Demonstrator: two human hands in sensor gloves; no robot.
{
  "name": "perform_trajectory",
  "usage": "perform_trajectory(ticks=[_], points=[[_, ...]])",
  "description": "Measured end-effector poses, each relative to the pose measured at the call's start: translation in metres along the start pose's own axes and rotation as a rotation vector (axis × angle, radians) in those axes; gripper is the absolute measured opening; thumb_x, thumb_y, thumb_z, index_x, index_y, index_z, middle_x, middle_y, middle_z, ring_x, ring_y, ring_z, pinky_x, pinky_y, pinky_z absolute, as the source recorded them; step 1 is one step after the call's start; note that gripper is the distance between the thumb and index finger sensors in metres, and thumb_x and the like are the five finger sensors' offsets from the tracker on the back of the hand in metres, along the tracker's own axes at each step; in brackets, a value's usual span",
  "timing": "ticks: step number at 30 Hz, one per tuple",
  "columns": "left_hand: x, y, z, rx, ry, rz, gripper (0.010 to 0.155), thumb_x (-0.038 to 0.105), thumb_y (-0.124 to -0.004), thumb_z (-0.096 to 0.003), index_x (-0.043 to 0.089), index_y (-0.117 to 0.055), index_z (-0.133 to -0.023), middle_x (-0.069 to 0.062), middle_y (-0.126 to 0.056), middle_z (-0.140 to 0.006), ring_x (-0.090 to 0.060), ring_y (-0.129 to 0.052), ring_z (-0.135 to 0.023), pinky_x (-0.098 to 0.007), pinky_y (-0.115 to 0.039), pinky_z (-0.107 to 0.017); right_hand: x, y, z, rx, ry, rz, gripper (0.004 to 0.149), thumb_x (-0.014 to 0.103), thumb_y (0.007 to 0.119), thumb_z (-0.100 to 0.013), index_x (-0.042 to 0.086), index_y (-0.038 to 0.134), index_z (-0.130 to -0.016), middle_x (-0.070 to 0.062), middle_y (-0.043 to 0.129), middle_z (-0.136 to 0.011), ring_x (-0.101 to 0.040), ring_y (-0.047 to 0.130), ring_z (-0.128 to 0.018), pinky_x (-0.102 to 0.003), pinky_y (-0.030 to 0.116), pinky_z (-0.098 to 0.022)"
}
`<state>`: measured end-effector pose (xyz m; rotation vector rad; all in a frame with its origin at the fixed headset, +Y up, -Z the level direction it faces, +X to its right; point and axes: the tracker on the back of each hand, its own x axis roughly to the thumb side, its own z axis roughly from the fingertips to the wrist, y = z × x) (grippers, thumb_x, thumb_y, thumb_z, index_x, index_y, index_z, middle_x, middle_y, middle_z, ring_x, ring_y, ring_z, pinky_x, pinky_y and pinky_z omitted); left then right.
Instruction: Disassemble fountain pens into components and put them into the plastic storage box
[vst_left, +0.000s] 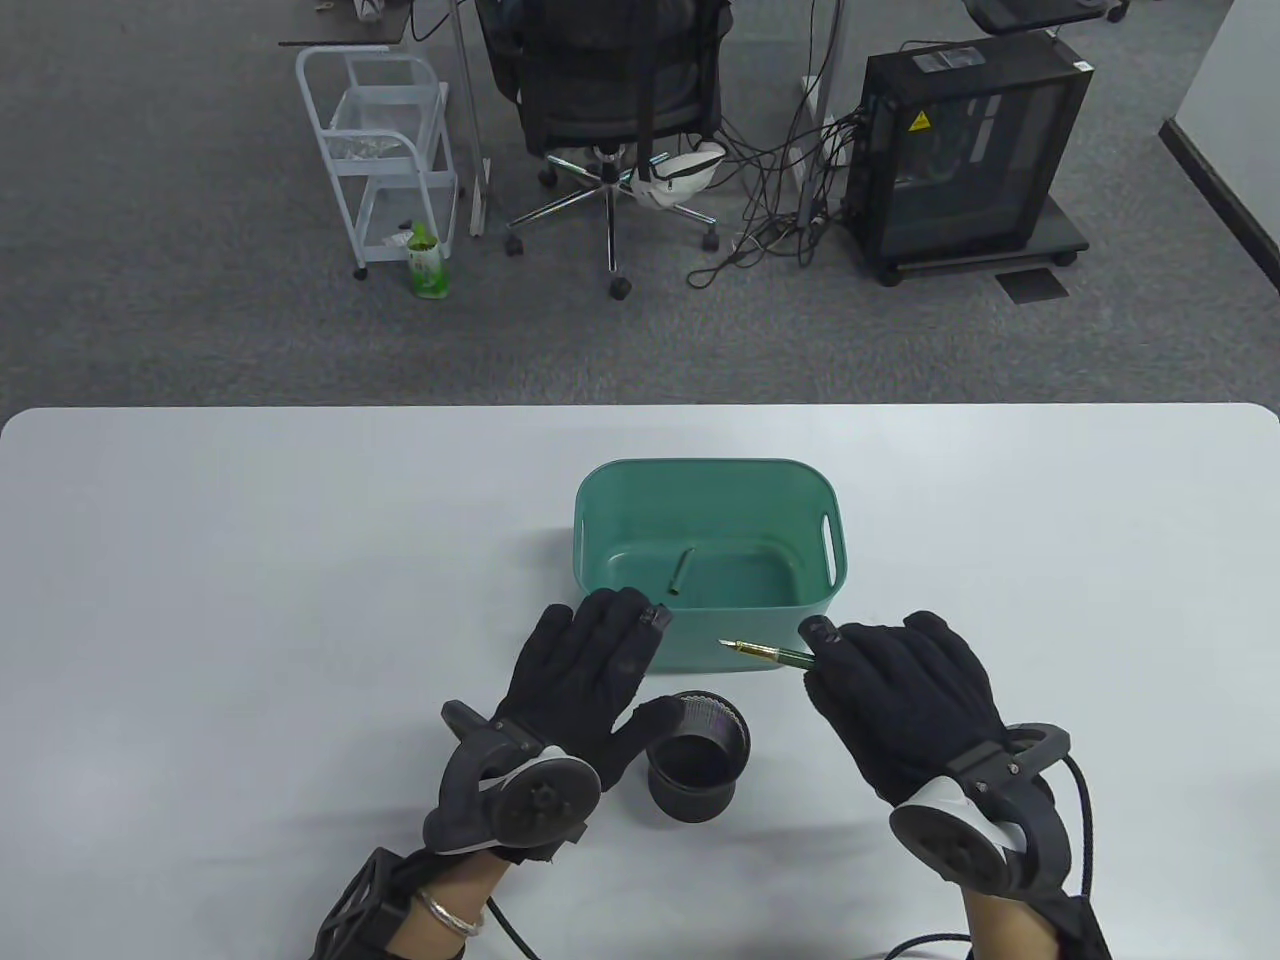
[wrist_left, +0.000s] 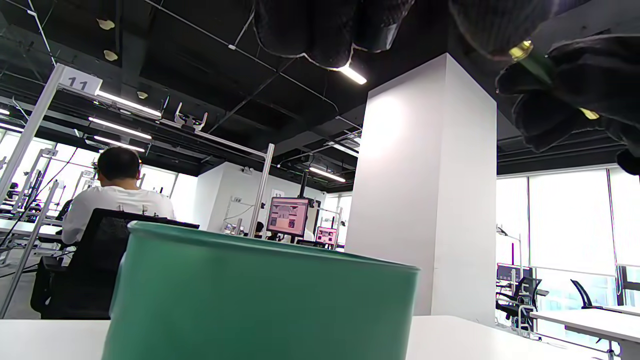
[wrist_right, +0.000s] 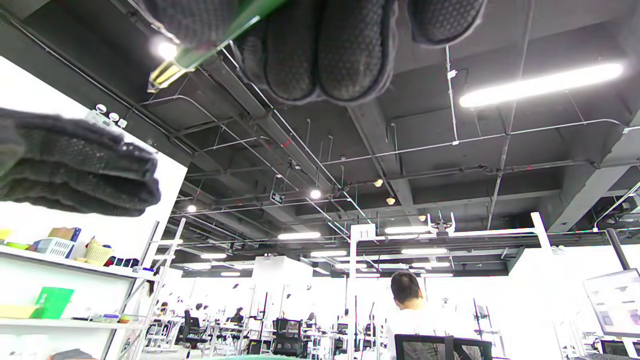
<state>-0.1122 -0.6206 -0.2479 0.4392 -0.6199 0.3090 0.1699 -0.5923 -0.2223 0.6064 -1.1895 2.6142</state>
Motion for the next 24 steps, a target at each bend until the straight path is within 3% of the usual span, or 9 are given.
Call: perform_trajectory(ticks=[18, 24], points=[[0.014, -0.006, 0.003, 0.025, -0.096, -0.032, 0.071, 0.058, -0.064, -0.0657, 0.015, -0.058, -0.123, -0.014, -0.065, -0.127, -0.037, -0.061, -0.116, -0.057, -0.04, -0.088, 0.028, 0.023, 0.004, 0.097, -0.119, 0.0, 0.044, 0.05, 0.07, -0.054, 0.033, 0.085, -0.093, 0.006, 0.088, -0.084, -0.012, 0.089, -0.074, -0.047, 0.065, -0.074], [0.016, -0.01, 0.003, 0.023, -0.11, -0.047, 0.059, 0.053, -0.067, -0.0661, 0.016, -0.073, -0.112, -0.008, -0.091, -0.107, -0.031, -0.086, -0.098, -0.055, -0.055, -0.083, 0.03, 0.023, 0.004, 0.101, -0.131, 0.003, 0.044, 0.05, 0.07, -0.054, 0.034, 0.085, -0.093, 0.006, 0.088, -0.084, -0.012, 0.089, -0.074, -0.047, 0.065, -0.074]])
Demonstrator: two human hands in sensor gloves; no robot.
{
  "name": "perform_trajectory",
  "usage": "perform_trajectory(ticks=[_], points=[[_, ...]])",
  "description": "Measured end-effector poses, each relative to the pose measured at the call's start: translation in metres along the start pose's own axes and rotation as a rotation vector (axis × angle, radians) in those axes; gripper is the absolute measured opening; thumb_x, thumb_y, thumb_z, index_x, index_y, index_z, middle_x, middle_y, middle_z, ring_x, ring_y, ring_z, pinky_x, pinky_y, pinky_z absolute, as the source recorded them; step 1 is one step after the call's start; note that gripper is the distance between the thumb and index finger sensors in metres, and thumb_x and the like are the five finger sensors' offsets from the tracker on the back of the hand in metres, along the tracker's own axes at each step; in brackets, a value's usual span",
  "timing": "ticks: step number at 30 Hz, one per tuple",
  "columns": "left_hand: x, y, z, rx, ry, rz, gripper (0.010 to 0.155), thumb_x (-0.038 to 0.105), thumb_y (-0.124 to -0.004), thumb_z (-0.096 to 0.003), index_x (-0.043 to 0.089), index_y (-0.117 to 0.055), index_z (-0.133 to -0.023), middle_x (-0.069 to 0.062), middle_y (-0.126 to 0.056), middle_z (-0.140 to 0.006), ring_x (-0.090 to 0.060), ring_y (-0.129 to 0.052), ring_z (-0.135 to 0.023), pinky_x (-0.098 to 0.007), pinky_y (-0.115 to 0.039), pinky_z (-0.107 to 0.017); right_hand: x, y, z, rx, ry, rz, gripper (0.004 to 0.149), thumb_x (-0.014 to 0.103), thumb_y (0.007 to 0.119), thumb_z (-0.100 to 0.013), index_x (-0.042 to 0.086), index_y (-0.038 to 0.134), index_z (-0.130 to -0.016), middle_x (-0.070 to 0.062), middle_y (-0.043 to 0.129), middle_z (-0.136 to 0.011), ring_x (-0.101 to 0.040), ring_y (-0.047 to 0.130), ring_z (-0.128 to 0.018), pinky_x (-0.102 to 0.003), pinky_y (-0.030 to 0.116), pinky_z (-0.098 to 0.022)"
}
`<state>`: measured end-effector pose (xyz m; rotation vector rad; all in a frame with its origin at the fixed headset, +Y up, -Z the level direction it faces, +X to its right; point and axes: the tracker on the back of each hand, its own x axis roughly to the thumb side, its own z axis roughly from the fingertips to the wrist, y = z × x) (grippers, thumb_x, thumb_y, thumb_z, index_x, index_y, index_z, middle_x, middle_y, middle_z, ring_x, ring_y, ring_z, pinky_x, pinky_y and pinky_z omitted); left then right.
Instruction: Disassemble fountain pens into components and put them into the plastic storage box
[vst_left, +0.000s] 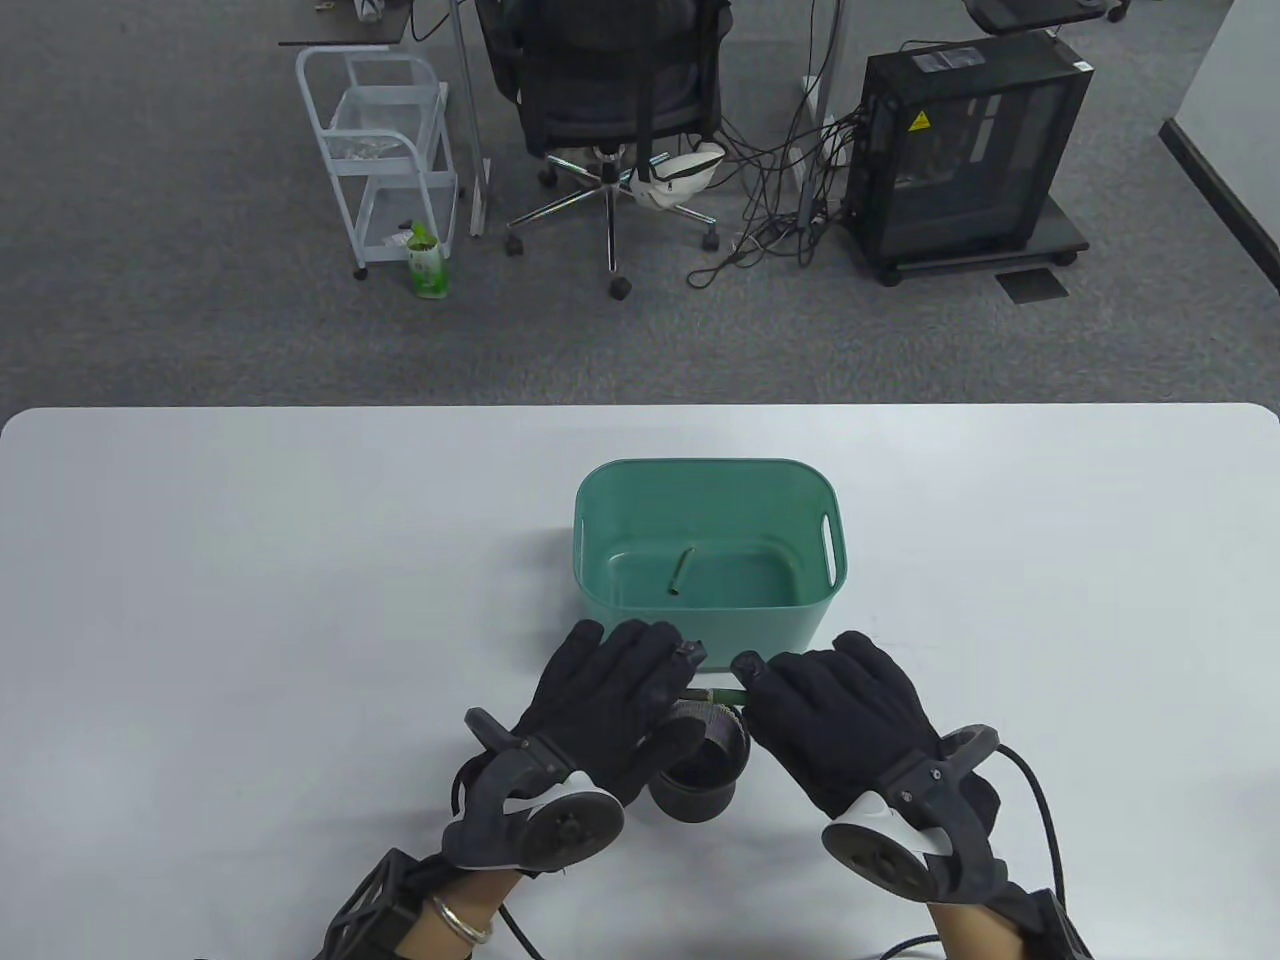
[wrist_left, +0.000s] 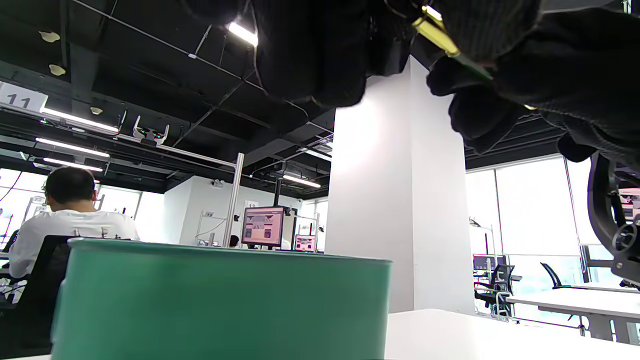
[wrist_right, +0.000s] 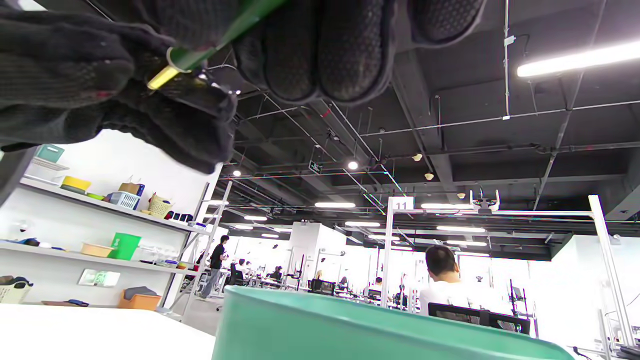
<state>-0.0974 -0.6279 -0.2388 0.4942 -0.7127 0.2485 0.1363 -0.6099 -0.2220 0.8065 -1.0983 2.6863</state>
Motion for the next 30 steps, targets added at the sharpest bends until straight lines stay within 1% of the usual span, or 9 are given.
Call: perform_trajectory(ticks=[2, 5, 8, 11, 15, 19, 22, 30], points=[[0.0, 0.0, 0.0, 0.036, -0.006, 0.004, 0.055, 0.051, -0.067, -0.0663, 0.015, -0.079, -0.107, -0.006, -0.096, -0.1, -0.029, -0.091, -0.091, -0.054, -0.059, -0.08, 0.0, 0.0, 0.0, 0.0, -0.003, -0.004, 0.044, 0.05, 0.07, -0.054, 0.034, 0.085, -0.093, 0.006, 0.088, -0.084, -0.012, 0.089, -0.075, -0.047, 0.065, -0.074], [0.0, 0.001, 0.001, 0.051, -0.014, 0.012, 0.05, 0.048, -0.068, -0.0667, 0.016, -0.083, -0.101, -0.004, -0.099, -0.093, -0.027, -0.094, -0.085, -0.053, -0.062, -0.078, 0.001, 0.0, 0.0, 0.001, -0.007, -0.01, 0.044, 0.05, 0.07, -0.054, 0.034, 0.084, -0.093, 0.006, 0.088, -0.085, -0.012, 0.089, -0.075, -0.047, 0.064, -0.074], [0.001, 0.002, 0.002, 0.087, -0.037, 0.024, 0.047, 0.048, -0.068, -0.0663, 0.015, -0.087, -0.095, -0.004, -0.101, -0.085, -0.025, -0.097, -0.077, -0.051, -0.065, -0.075, 0.001, 0.001, 0.0, 0.003, -0.011, -0.019, 0.044, 0.05, 0.07, -0.054, 0.035, 0.084, -0.093, 0.006, 0.088, -0.085, -0.012, 0.089, -0.076, -0.047, 0.064, -0.074], [0.002, 0.003, 0.003, 0.098, -0.067, 0.044, 0.046, 0.046, -0.067, -0.0661, 0.013, -0.088, -0.09, -0.003, -0.102, -0.078, -0.023, -0.097, -0.07, -0.049, -0.067, -0.073, 0.002, 0.0, 0.001, 0.001, -0.016, -0.031, 0.044, 0.05, 0.07, -0.054, 0.035, 0.084, -0.094, 0.007, 0.087, -0.087, -0.012, 0.089, -0.077, -0.047, 0.064, -0.074], [0.003, 0.005, 0.004, 0.135, -0.102, 0.067, 0.045, 0.045, -0.064, -0.0663, 0.012, -0.089, -0.084, -0.001, -0.1, -0.067, -0.019, -0.097, -0.06, -0.047, -0.07, -0.069, 0.003, -0.001, 0.001, -0.013, -0.022, -0.06, 0.043, 0.049, 0.07, -0.054, 0.035, 0.084, -0.092, 0.008, 0.087, -0.087, -0.012, 0.089, -0.078, -0.047, 0.064, -0.074], [0.002, 0.009, 0.004, 0.138, -0.132, 0.131, 0.046, 0.044, -0.061, -0.0665, 0.01, -0.089, -0.079, 0.002, -0.098, -0.058, -0.016, -0.096, -0.051, -0.045, -0.073, -0.065, 0.005, -0.004, 0.002, -0.04, -0.038, -0.09, 0.043, 0.048, 0.069, -0.054, 0.034, 0.085, -0.091, 0.009, 0.087, -0.086, -0.012, 0.088, -0.077, -0.046, 0.064, -0.074], [0.001, 0.012, 0.004, 0.135, -0.148, 0.171, 0.046, 0.044, -0.06, -0.0669, 0.009, -0.089, -0.076, 0.007, -0.096, -0.053, -0.012, -0.096, -0.046, -0.044, -0.075, -0.062, 0.007, -0.004, 0.004, -0.06, -0.053, -0.102, 0.043, 0.047, 0.069, -0.054, 0.033, 0.085, -0.091, 0.009, 0.087, -0.086, -0.012, 0.088, -0.077, -0.045, 0.064, -0.075], [0.0, 0.017, 0.004, 0.133, -0.158, 0.236, 0.047, 0.043, -0.057, -0.0674, 0.009, -0.09, -0.07, 0.011, -0.093, -0.045, -0.008, -0.095, -0.038, -0.042, -0.079, -0.057, 0.01, -0.006, 0.006, -0.107, -0.08, -0.122, 0.042, 0.047, 0.07, -0.053, 0.032, 0.085, -0.089, 0.008, 0.087, -0.084, -0.011, 0.088, -0.075, -0.044, 0.064, -0.075]])
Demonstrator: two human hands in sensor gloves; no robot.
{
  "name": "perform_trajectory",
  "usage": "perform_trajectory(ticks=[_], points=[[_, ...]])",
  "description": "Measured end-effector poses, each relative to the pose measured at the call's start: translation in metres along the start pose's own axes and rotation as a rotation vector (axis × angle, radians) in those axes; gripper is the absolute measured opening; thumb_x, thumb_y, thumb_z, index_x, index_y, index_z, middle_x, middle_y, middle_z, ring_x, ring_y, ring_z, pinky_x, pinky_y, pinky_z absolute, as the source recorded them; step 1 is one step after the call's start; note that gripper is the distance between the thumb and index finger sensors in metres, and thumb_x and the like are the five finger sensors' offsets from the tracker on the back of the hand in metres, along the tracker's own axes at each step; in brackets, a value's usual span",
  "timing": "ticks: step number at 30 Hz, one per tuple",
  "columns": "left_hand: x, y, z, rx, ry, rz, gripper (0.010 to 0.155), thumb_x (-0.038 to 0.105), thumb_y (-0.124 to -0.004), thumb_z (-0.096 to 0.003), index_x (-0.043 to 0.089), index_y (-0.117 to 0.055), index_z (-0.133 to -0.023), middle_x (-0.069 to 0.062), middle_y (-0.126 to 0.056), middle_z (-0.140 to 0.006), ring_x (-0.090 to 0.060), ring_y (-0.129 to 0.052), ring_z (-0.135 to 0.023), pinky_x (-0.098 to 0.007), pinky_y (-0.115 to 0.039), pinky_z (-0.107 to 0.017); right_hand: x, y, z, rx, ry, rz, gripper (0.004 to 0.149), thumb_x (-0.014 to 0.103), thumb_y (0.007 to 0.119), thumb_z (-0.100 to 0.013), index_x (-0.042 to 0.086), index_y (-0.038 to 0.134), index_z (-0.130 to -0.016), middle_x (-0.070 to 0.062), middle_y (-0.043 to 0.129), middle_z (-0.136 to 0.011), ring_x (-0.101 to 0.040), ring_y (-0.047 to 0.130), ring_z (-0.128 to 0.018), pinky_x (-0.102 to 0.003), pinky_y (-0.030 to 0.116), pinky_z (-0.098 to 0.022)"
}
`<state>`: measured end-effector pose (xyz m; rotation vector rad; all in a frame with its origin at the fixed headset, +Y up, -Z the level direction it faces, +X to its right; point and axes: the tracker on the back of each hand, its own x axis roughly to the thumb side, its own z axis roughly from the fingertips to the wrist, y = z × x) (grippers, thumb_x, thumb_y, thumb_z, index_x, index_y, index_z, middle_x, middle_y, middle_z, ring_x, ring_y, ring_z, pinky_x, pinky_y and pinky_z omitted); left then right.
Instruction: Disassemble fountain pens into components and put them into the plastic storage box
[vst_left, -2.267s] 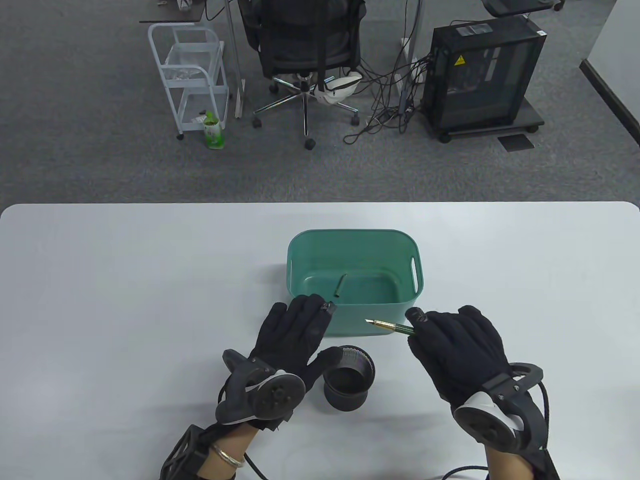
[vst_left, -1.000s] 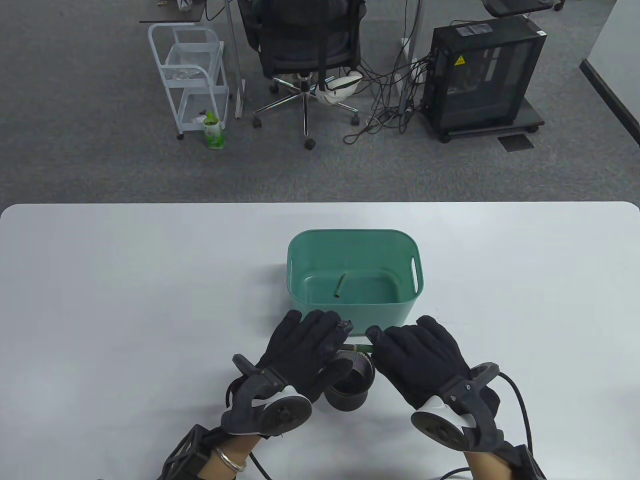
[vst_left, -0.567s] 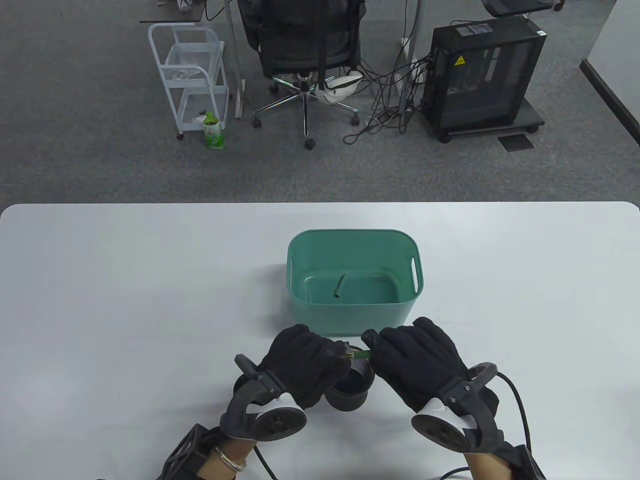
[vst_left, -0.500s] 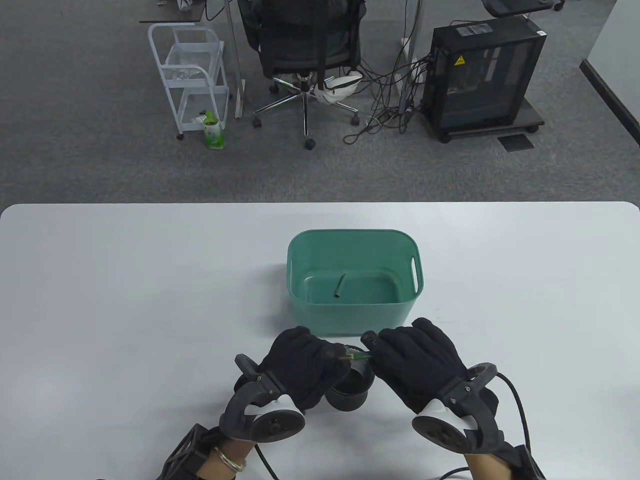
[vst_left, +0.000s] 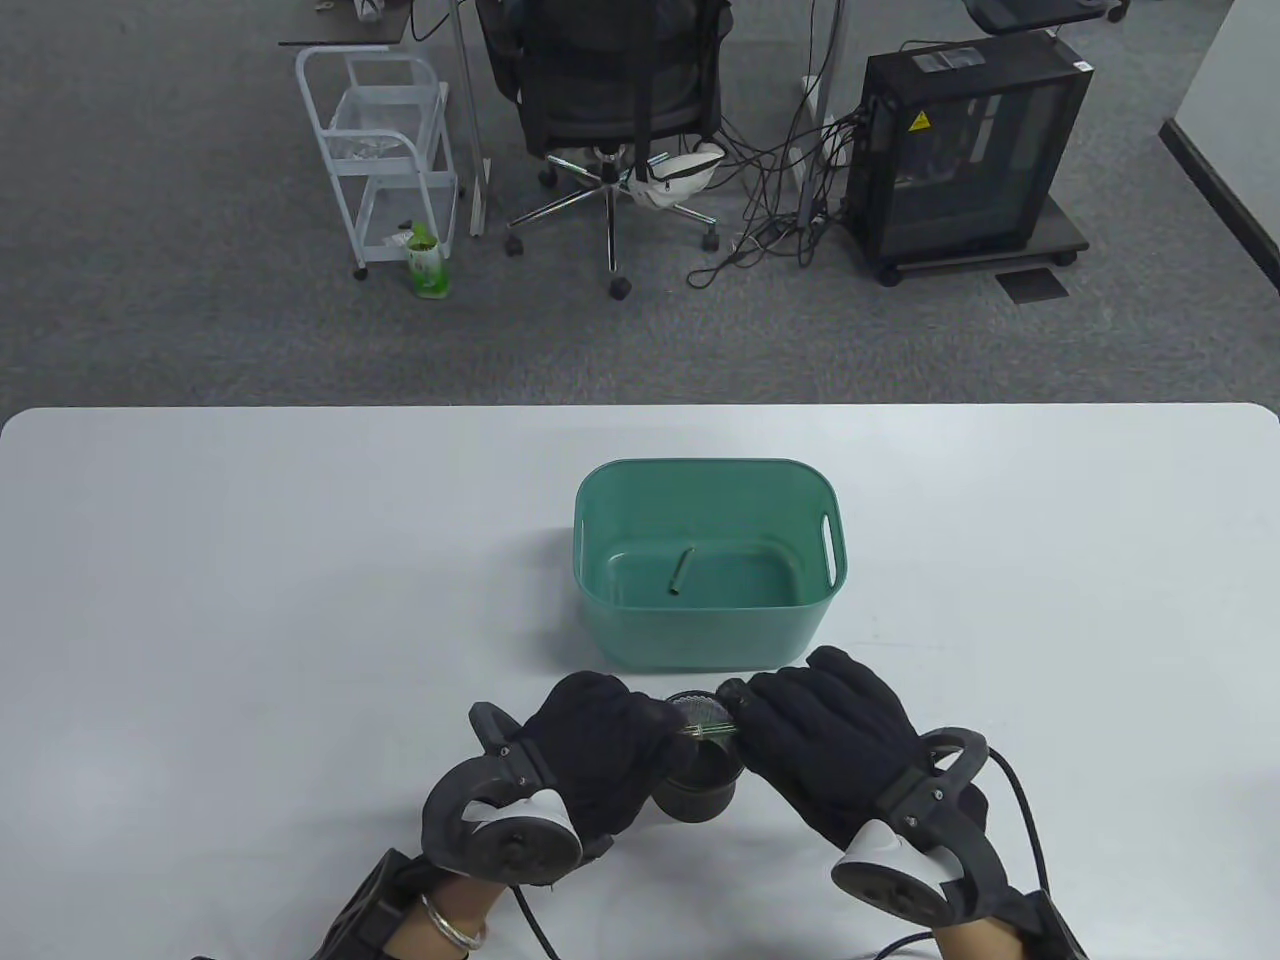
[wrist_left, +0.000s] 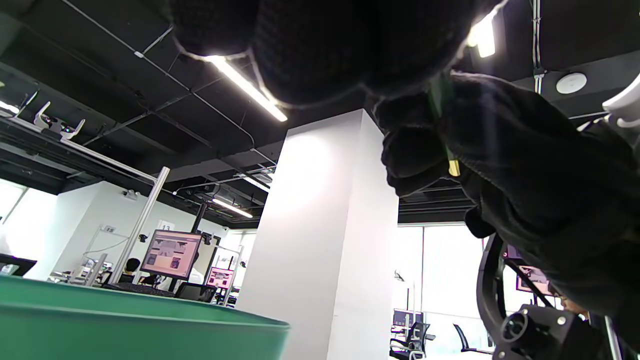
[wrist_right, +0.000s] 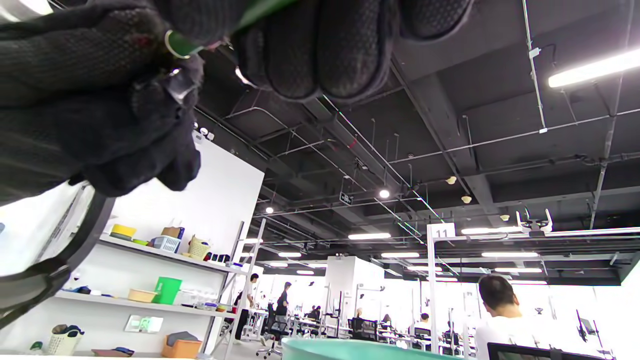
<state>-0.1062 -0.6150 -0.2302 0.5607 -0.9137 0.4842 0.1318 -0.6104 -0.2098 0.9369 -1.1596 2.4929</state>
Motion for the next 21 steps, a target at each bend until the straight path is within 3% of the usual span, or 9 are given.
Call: perform_trajectory(ticks=[9, 13, 21], points=[[-0.008, -0.003, -0.001, -0.017, 0.059, 0.214, 0.049, 0.042, -0.055, -0.0685, 0.01, -0.092, -0.061, 0.013, -0.091, -0.036, -0.006, -0.094, -0.029, -0.04, -0.082, -0.05, 0.006, -0.003, 0.002, -0.07, -0.036, 0.068, 0.041, 0.046, 0.072, -0.052, 0.031, 0.084, -0.088, 0.008, 0.086, -0.083, -0.01, 0.087, -0.074, -0.042, 0.064, -0.075], [-0.01, -0.004, -0.003, -0.054, 0.09, 0.2, 0.05, 0.043, -0.054, -0.0687, 0.013, -0.093, -0.061, 0.013, -0.093, -0.035, -0.008, -0.095, -0.028, -0.041, -0.081, -0.05, 0.005, -0.003, 0.001, -0.048, -0.029, 0.081, 0.041, 0.047, 0.074, -0.051, 0.032, 0.085, -0.088, 0.009, 0.087, -0.083, -0.009, 0.088, -0.074, -0.042, 0.065, -0.074], [-0.011, -0.002, -0.002, -0.077, 0.119, 0.159, 0.053, 0.046, -0.054, -0.0691, 0.01, -0.092, -0.076, 0.002, -0.1, -0.053, -0.021, -0.099, -0.048, -0.048, -0.076, -0.059, 0.003, -0.001, 0.0, -0.02, -0.026, 0.076, 0.041, 0.048, 0.073, -0.052, 0.033, 0.084, -0.088, 0.009, 0.087, -0.083, -0.009, 0.088, -0.074, -0.043, 0.065, -0.074]])
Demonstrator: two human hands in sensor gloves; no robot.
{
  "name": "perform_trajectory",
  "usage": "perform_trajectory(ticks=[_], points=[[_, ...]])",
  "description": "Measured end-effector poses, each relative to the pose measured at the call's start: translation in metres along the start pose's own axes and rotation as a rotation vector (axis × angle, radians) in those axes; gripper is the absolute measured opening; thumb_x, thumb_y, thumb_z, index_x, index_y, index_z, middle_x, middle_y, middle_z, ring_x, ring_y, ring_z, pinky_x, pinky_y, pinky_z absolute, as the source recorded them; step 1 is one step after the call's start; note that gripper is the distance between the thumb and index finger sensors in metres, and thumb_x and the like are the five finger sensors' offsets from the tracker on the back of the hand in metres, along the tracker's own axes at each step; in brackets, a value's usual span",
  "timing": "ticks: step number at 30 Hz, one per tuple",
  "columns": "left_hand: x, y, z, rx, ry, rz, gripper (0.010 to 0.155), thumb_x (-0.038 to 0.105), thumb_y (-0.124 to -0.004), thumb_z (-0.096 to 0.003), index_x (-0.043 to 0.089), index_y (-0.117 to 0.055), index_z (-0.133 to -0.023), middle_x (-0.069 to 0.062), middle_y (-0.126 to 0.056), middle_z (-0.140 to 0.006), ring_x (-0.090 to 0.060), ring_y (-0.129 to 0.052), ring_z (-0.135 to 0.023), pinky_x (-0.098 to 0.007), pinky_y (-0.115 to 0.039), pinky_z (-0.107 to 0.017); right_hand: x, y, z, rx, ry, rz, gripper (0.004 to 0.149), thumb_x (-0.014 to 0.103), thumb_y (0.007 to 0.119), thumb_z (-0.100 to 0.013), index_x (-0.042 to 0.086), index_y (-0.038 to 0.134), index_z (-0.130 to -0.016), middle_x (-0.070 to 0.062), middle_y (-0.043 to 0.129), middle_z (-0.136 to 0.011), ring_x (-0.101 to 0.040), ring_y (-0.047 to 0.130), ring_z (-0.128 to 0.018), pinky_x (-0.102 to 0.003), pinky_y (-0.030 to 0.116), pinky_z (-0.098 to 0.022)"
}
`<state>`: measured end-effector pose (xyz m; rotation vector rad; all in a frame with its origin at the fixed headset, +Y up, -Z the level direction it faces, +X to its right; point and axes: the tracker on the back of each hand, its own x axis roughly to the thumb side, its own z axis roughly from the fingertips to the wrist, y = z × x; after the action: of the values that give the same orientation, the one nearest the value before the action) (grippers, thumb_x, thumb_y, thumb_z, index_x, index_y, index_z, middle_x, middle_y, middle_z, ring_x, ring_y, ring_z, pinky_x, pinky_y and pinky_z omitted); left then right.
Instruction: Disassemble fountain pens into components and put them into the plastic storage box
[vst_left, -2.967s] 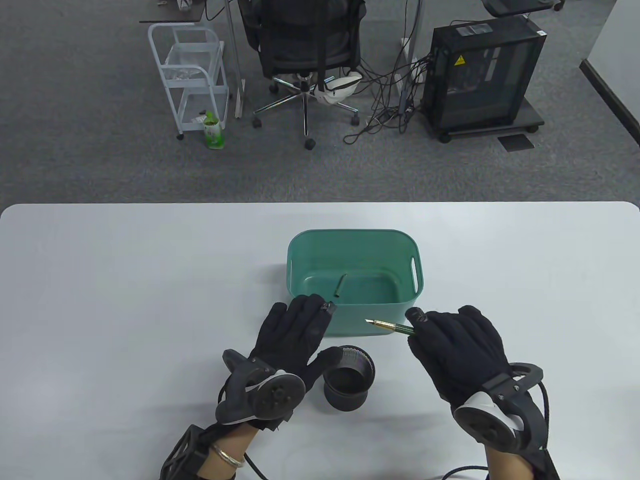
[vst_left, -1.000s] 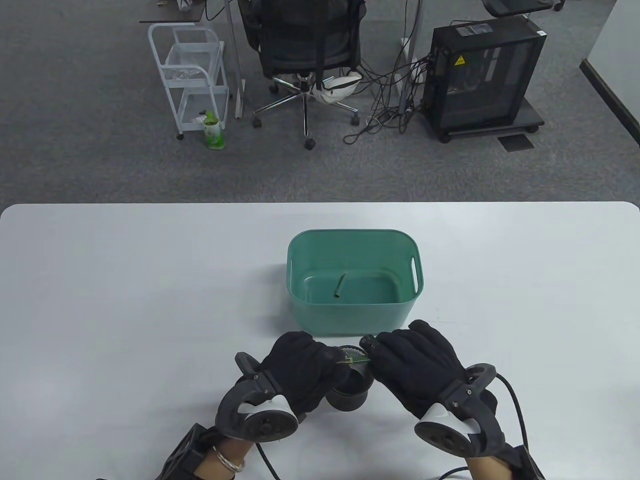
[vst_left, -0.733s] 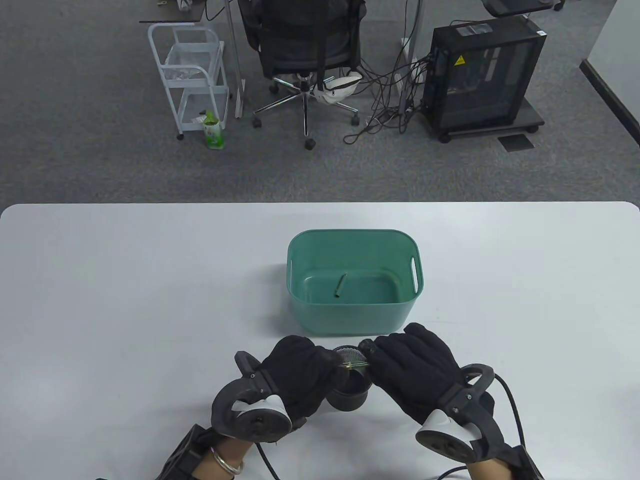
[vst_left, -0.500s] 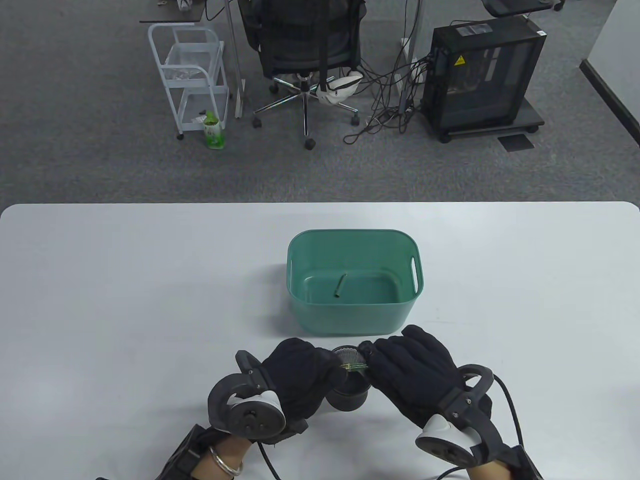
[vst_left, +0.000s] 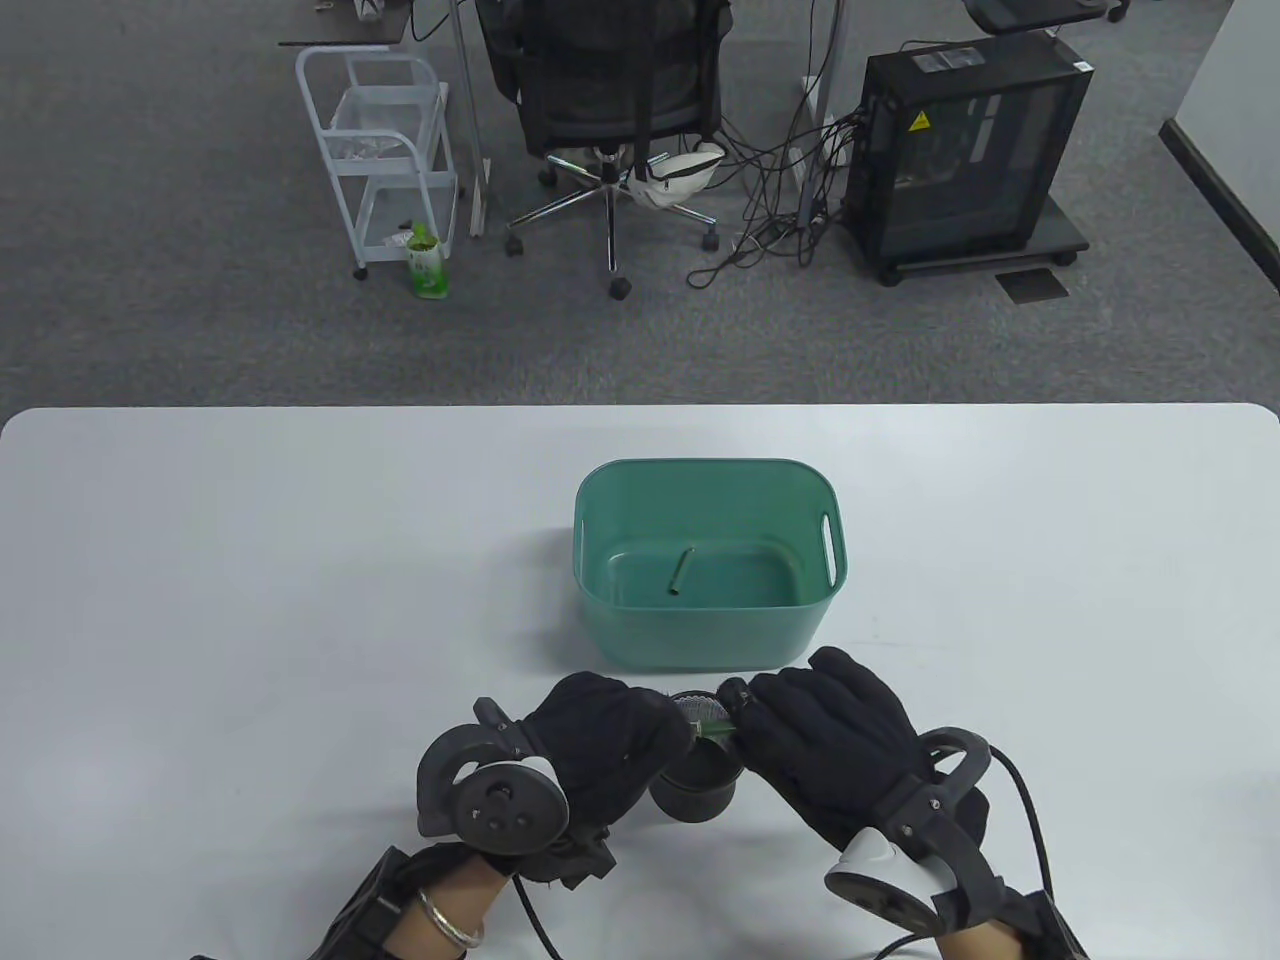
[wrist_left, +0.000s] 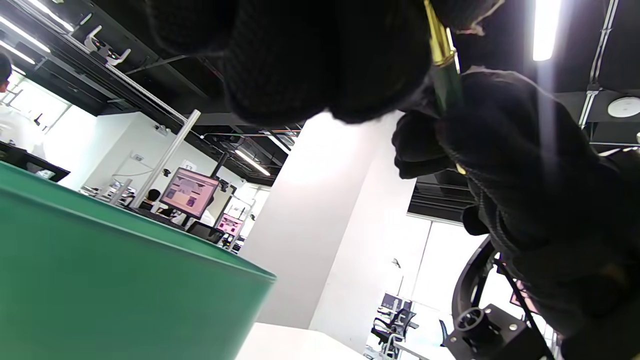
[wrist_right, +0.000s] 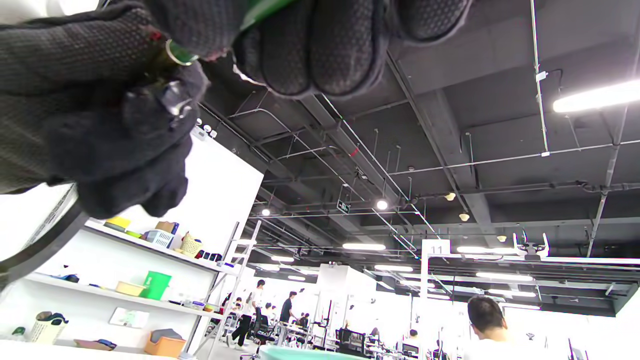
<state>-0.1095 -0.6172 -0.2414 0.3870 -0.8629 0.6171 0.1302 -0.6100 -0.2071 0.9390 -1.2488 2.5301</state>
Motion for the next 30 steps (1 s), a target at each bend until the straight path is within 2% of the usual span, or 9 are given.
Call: perform_trajectory(ticks=[1, 4, 5, 8, 11, 18, 30], points=[[0.0001, 0.0005, 0.0003, 0.006, 0.005, -0.007, 0.054, 0.047, -0.055, -0.0691, 0.009, -0.092, -0.079, 0.0, -0.101, -0.058, -0.023, -0.099, -0.052, -0.05, -0.075, -0.061, 0.0, 0.0002, -0.0002, 0.003, -0.001, 0.003, 0.041, 0.048, 0.073, -0.052, 0.033, 0.084, -0.088, 0.009, 0.087, -0.083, -0.009, 0.088, -0.074, -0.043, 0.065, -0.074], [0.0005, 0.0016, 0.0017, 0.007, 0.027, -0.048, 0.063, 0.058, -0.061, -0.066, 0.009, -0.08, -0.101, -0.007, -0.097, -0.084, -0.031, -0.093, -0.078, -0.054, -0.067, -0.071, 0.0, 0.0003, -0.0007, 0.008, -0.003, 0.002, 0.041, 0.048, 0.073, -0.052, 0.033, 0.084, -0.089, 0.01, 0.087, -0.083, -0.009, 0.088, -0.074, -0.043, 0.065, -0.074], [0.001, 0.0024, 0.0022, 0.022, 0.03, -0.065, 0.065, 0.06, -0.064, -0.0644, 0.011, -0.076, -0.105, -0.008, -0.094, -0.091, -0.031, -0.09, -0.084, -0.055, -0.064, -0.074, -0.0002, 0.0005, -0.0008, 0.011, -0.002, 0.002, 0.041, 0.048, 0.073, -0.052, 0.033, 0.084, -0.089, 0.01, 0.087, -0.083, -0.009, 0.088, -0.074, -0.043, 0.065, -0.074], [0.0039, 0.0045, 0.0028, 0.044, 0.005, -0.11, 0.065, 0.06, -0.069, -0.0626, 0.013, -0.073, -0.107, -0.006, -0.091, -0.096, -0.03, -0.088, -0.089, -0.055, -0.062, -0.077, -0.0016, 0.0004, -0.001, 0.012, 0.002, 0.01, 0.041, 0.048, 0.072, -0.052, 0.033, 0.084, -0.089, 0.01, 0.087, -0.083, -0.009, 0.088, -0.074, -0.043, 0.065, -0.074], [0.0067, 0.0047, 0.003, 0.035, -0.001, -0.144, 0.059, 0.056, -0.073, -0.0627, 0.014, -0.072, -0.104, -0.004, -0.09, -0.096, -0.028, -0.087, -0.089, -0.054, -0.062, -0.078, -0.0038, 0.0005, -0.001, 0.014, 0.007, 0.015, 0.041, 0.049, 0.072, -0.052, 0.033, 0.084, -0.089, 0.01, 0.087, -0.083, -0.009, 0.088, -0.074, -0.043, 0.065, -0.074], [0.0092, 0.0043, 0.0024, 0.039, -0.009, -0.164, 0.045, 0.048, -0.075, -0.0646, 0.015, -0.079, -0.095, -0.001, -0.095, -0.086, -0.025, -0.093, -0.08, -0.05, -0.067, -0.074, -0.0054, 0.0, -0.0007, 0.013, 0.013, 0.02, 0.042, 0.049, 0.072, -0.052, 0.033, 0.084, -0.089, 0.01, 0.087, -0.083, -0.009, 0.088, -0.075, -0.044, 0.065, -0.074], [0.0093, 0.0041, 0.0021, 0.048, -0.021, -0.15, 0.046, 0.049, -0.068, -0.0662, 0.012, -0.088, -0.085, -0.002, -0.102, -0.07, -0.023, -0.099, -0.064, -0.048, -0.074, -0.065, -0.0048, 0.0002, -0.0005, 0.018, 0.007, 0.02, 0.042, 0.049, 0.072, -0.052, 0.034, 0.083, -0.089, 0.01, 0.086, -0.084, -0.009, 0.088, -0.075, -0.044, 0.065, -0.074]])
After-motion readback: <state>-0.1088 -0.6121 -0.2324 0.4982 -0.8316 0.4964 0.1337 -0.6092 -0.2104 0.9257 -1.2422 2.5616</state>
